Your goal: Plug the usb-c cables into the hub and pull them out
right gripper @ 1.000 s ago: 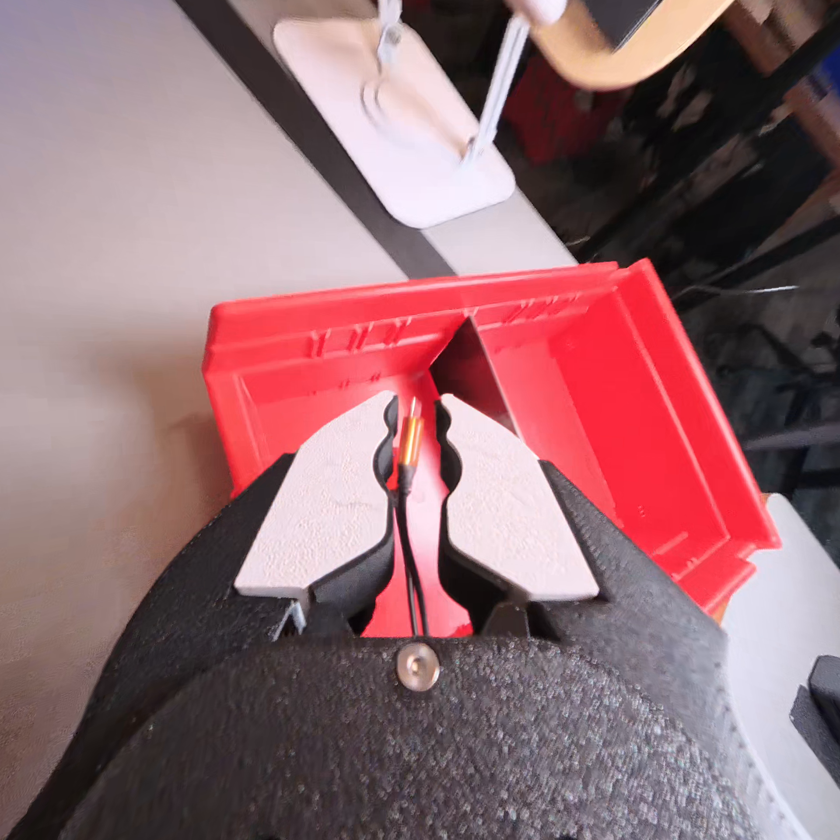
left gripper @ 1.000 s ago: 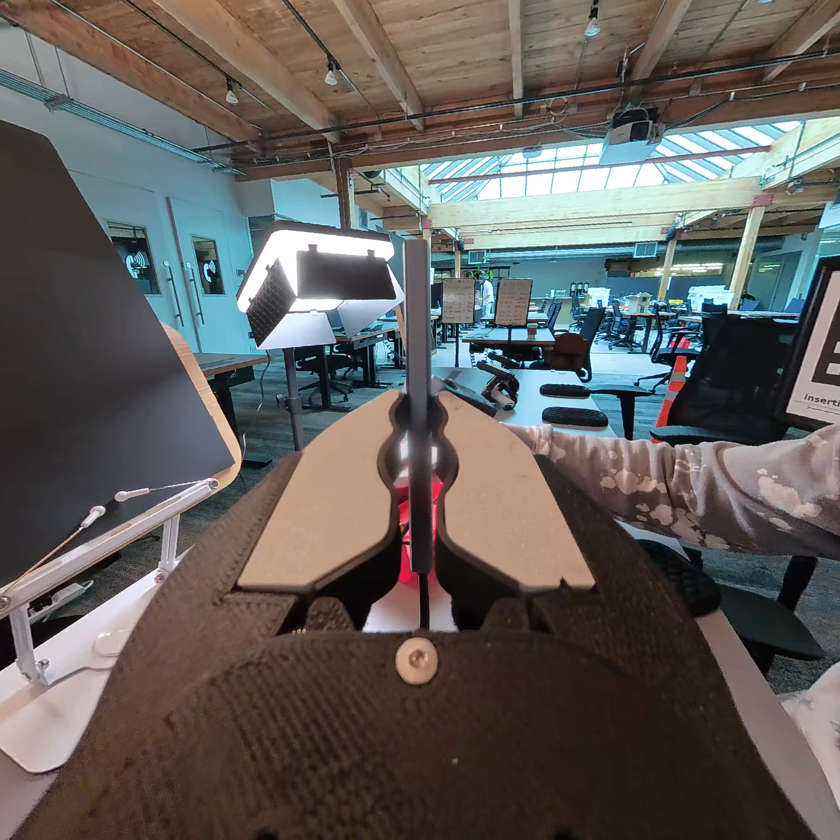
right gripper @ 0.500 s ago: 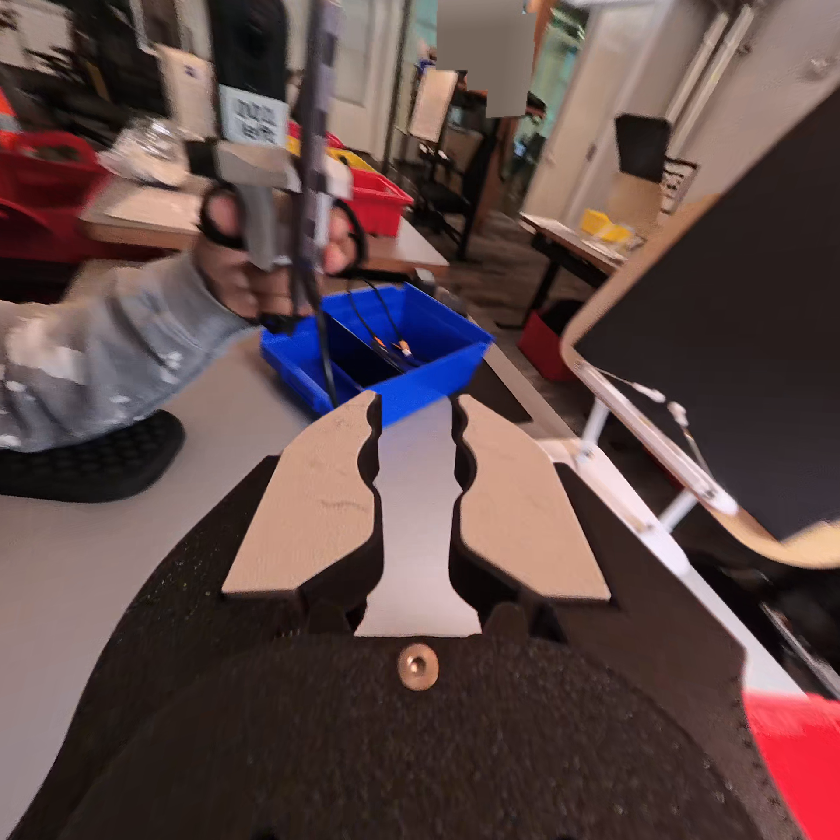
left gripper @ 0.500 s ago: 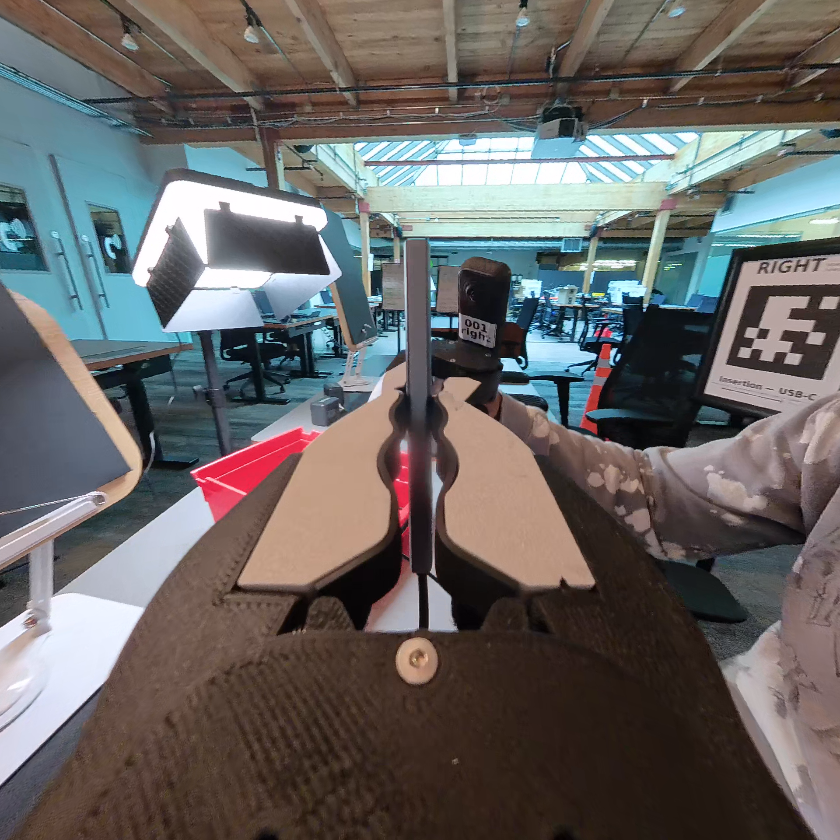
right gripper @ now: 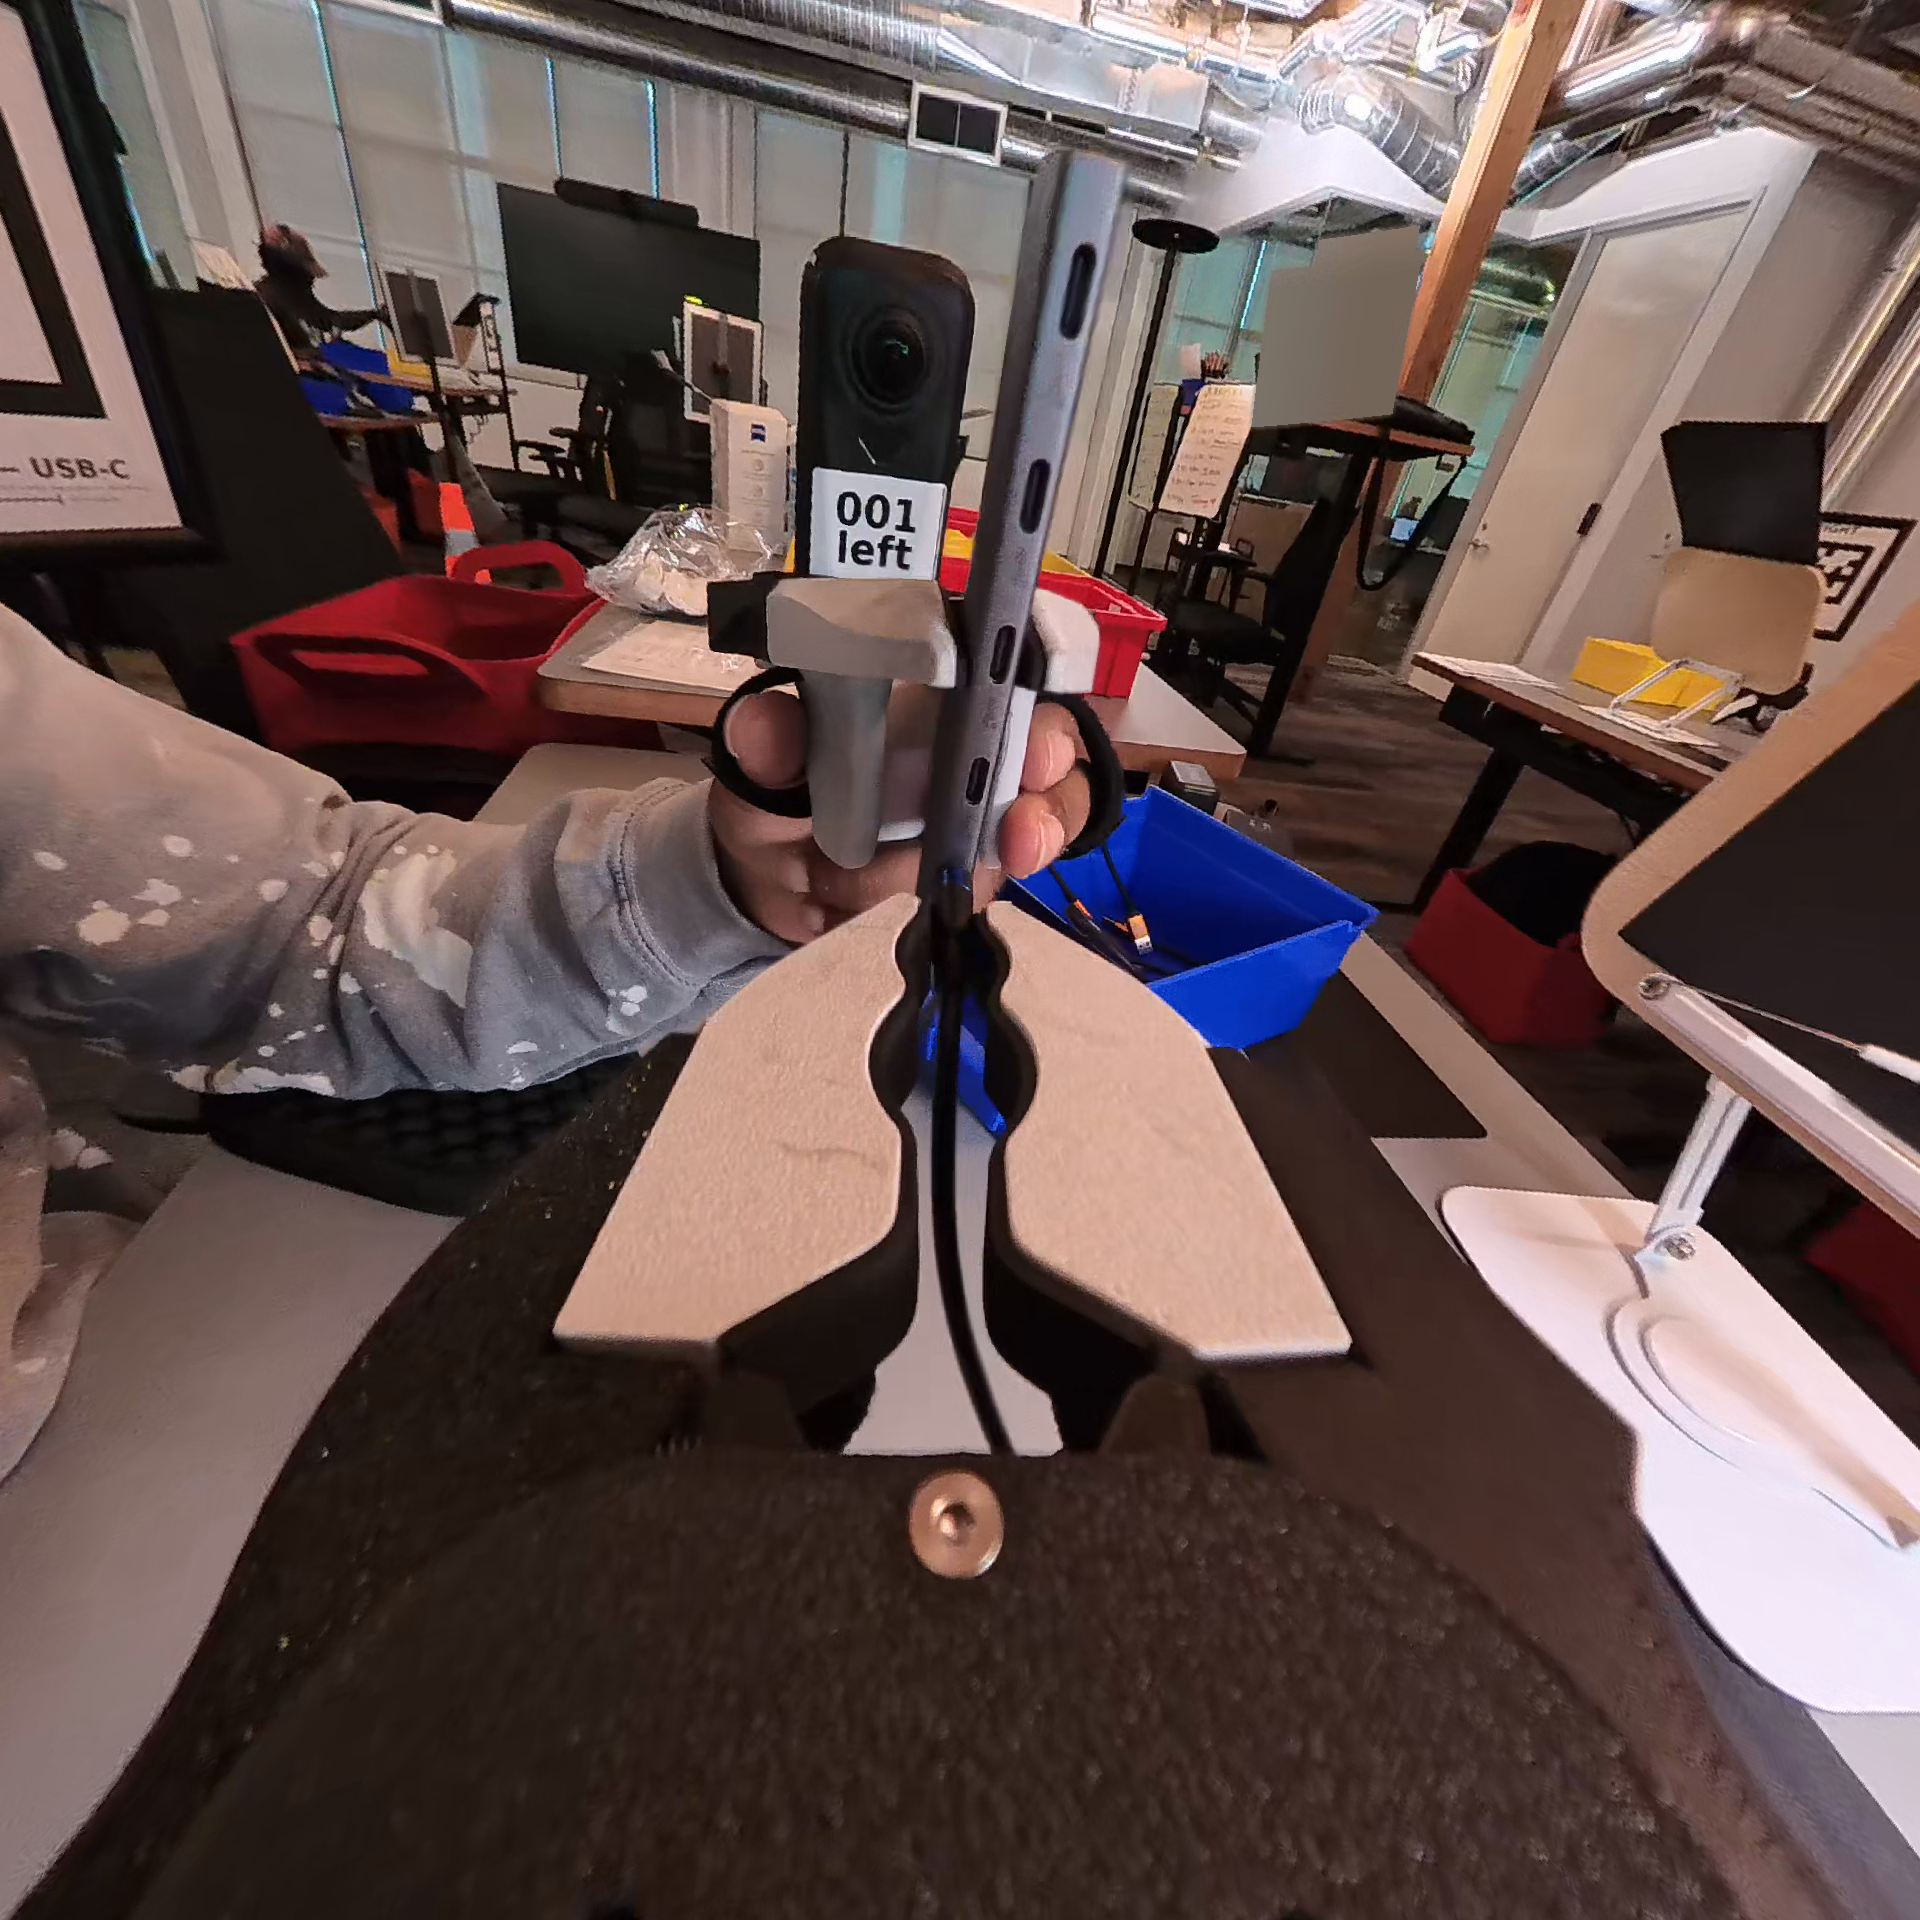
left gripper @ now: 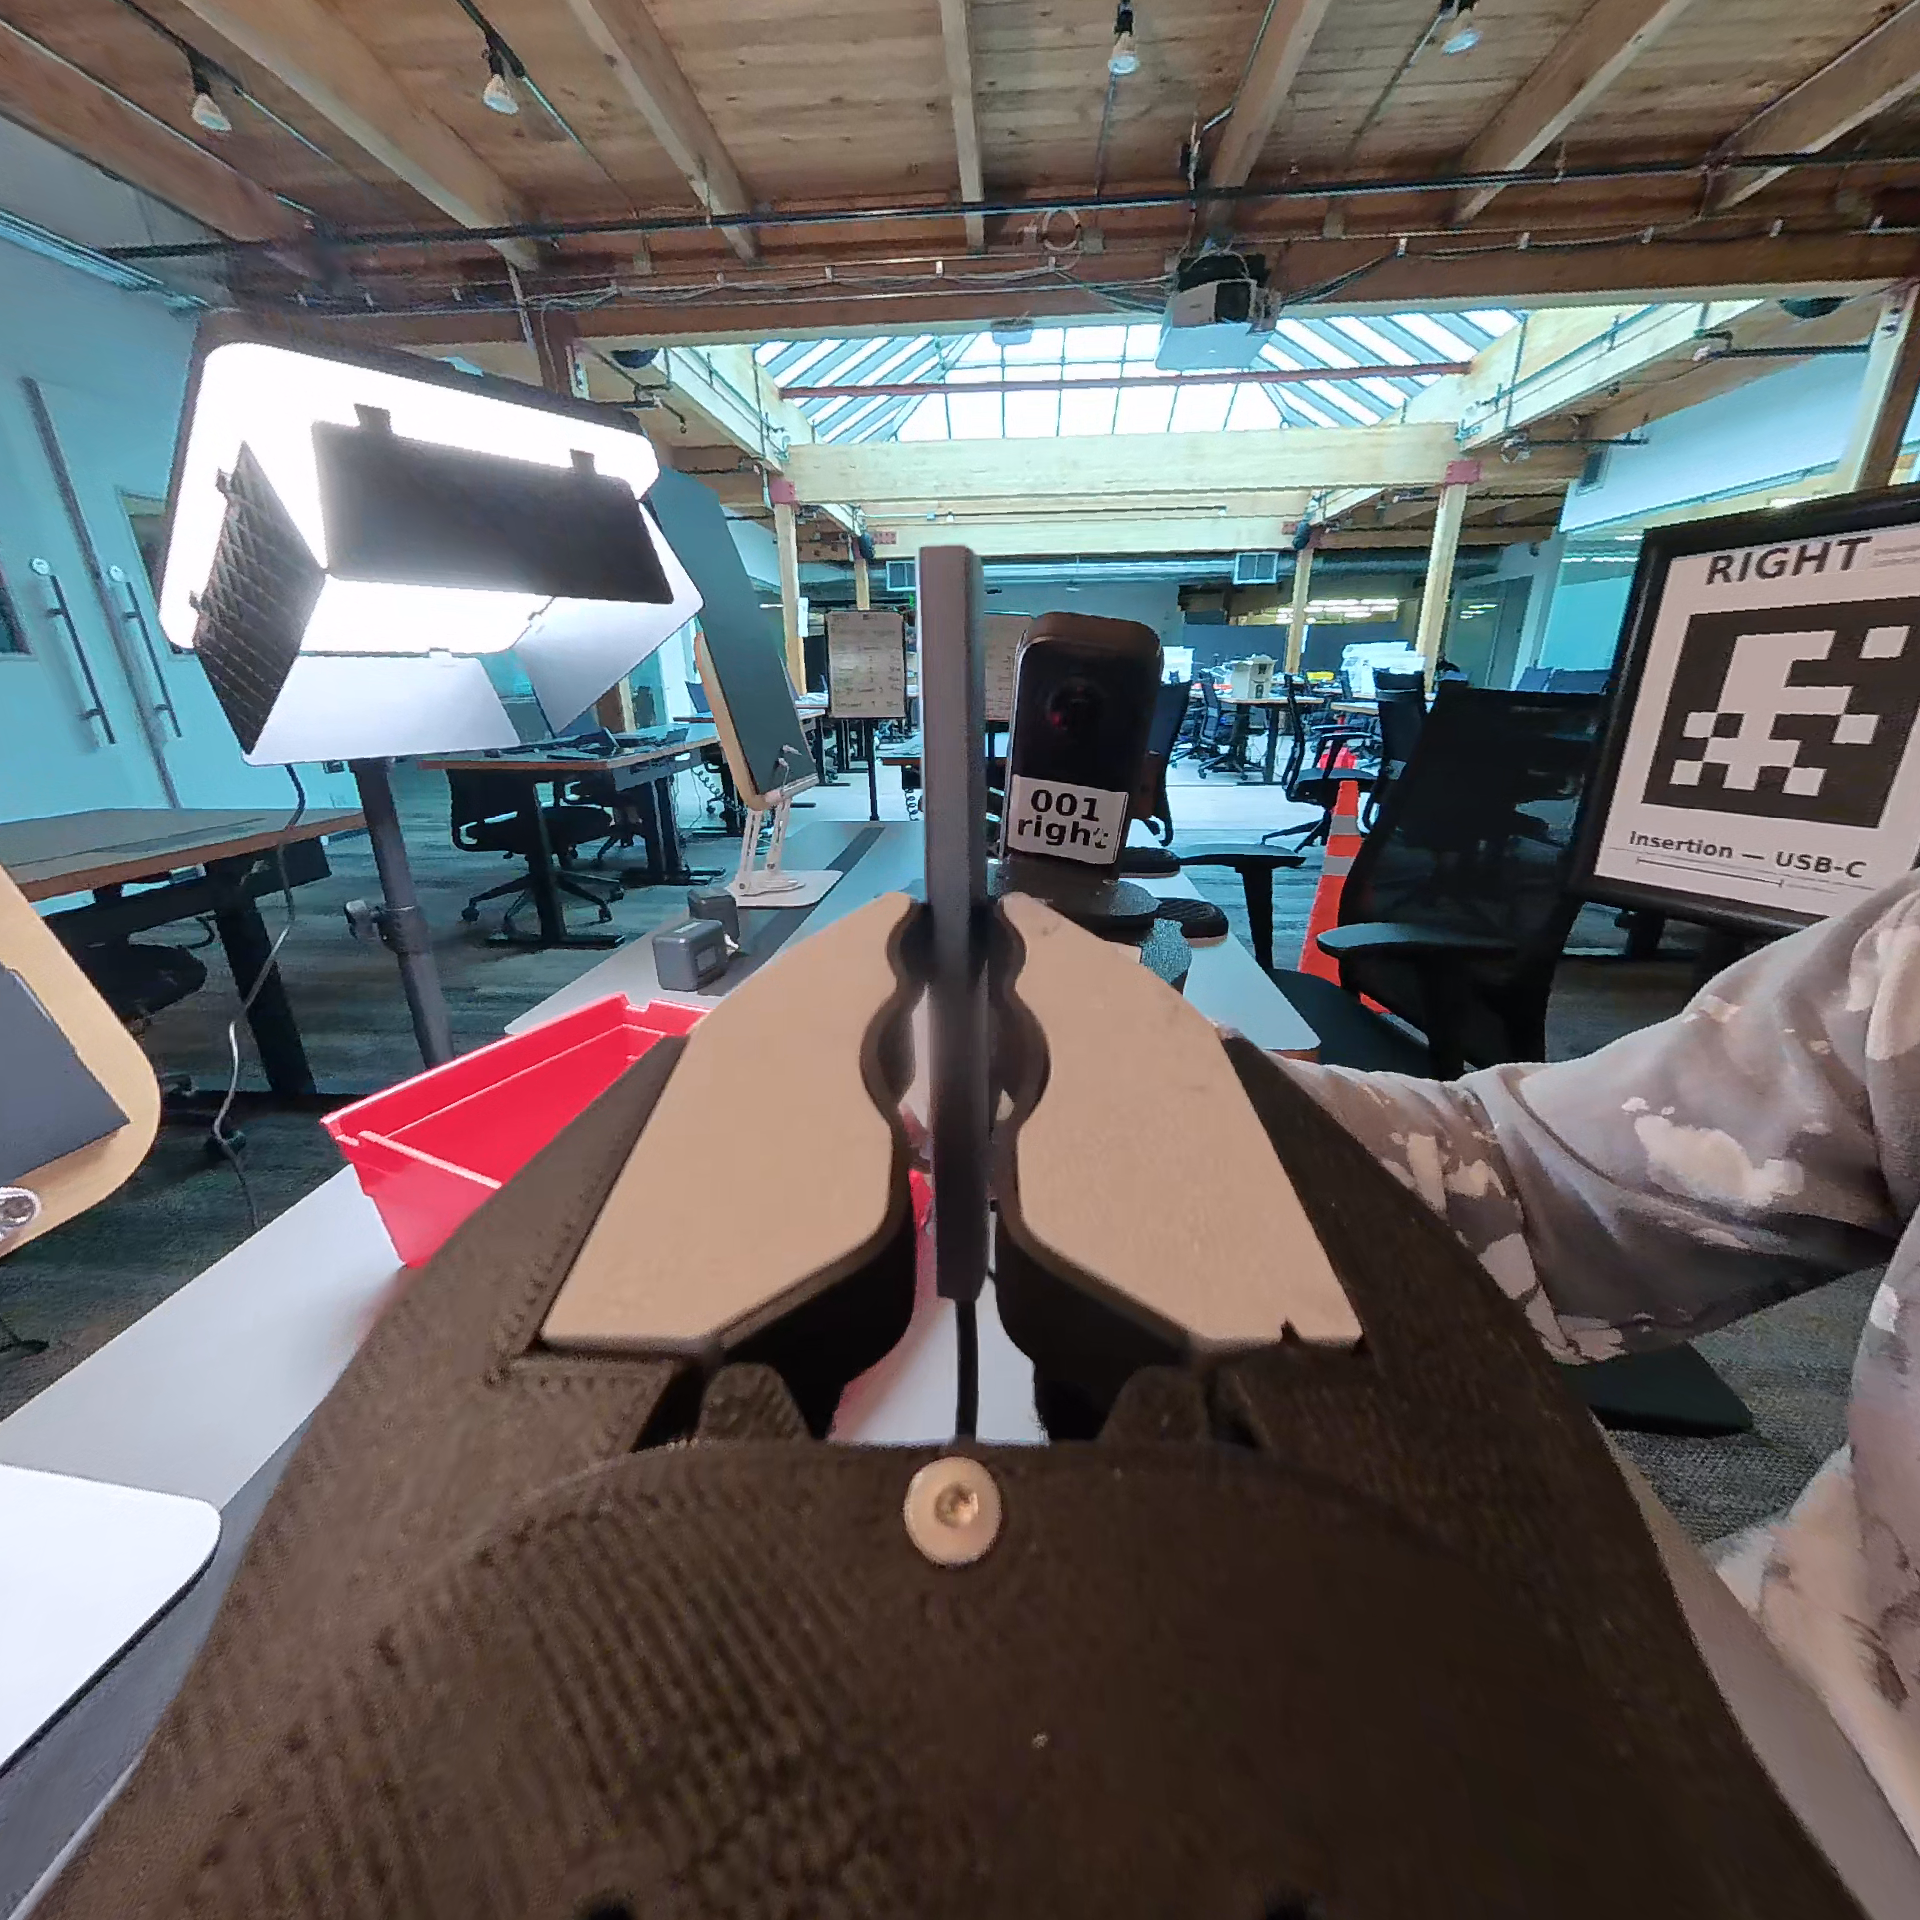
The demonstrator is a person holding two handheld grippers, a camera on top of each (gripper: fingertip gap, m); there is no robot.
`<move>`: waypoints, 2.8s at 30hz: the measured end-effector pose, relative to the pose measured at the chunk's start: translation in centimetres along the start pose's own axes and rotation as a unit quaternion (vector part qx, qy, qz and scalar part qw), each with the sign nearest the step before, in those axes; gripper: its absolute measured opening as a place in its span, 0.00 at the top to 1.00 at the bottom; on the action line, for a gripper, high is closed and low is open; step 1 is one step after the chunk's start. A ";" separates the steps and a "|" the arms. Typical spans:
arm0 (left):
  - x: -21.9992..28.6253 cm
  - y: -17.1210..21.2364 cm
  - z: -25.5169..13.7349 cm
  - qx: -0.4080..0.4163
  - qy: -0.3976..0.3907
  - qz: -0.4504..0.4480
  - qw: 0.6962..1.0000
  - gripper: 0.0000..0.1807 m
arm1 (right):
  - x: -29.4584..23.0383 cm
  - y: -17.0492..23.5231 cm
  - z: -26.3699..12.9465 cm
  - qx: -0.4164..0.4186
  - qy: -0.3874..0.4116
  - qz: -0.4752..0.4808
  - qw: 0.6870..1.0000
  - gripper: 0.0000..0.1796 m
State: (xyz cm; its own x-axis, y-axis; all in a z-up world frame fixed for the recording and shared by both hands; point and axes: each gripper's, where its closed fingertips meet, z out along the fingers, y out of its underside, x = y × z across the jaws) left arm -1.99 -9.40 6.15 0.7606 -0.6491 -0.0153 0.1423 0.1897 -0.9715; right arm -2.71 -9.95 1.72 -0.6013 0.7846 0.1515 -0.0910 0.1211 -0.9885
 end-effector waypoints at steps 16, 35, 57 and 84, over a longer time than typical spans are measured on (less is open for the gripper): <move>0.8 3.5 0.1 -0.155 0.014 0.017 0.988 0.94 | -0.3 -1.1 -1.3 0.020 -0.011 -0.004 1.000 0.96; -4.5 -0.3 -6.4 -0.138 -0.112 0.025 0.984 0.94 | 16.5 -0.3 -11.2 -0.084 0.275 -0.081 0.954 0.96; -4.3 3.9 -4.7 -0.229 -0.095 -0.016 0.969 0.93 | 15.0 10.9 -15.2 -0.355 0.261 -0.061 0.896 0.84; -1.3 12.1 -2.3 -0.412 -0.032 0.060 0.909 0.94 | 0.3 0.3 -0.7 -0.294 -0.039 -0.092 0.950 0.93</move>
State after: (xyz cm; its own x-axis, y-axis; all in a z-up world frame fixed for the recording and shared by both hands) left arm -2.71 -8.01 -6.10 0.7783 -0.6109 -0.1446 -0.4468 -0.3772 -0.8112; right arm -2.41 -9.25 1.43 -0.6773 0.6728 0.2976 0.2464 0.5887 -0.7699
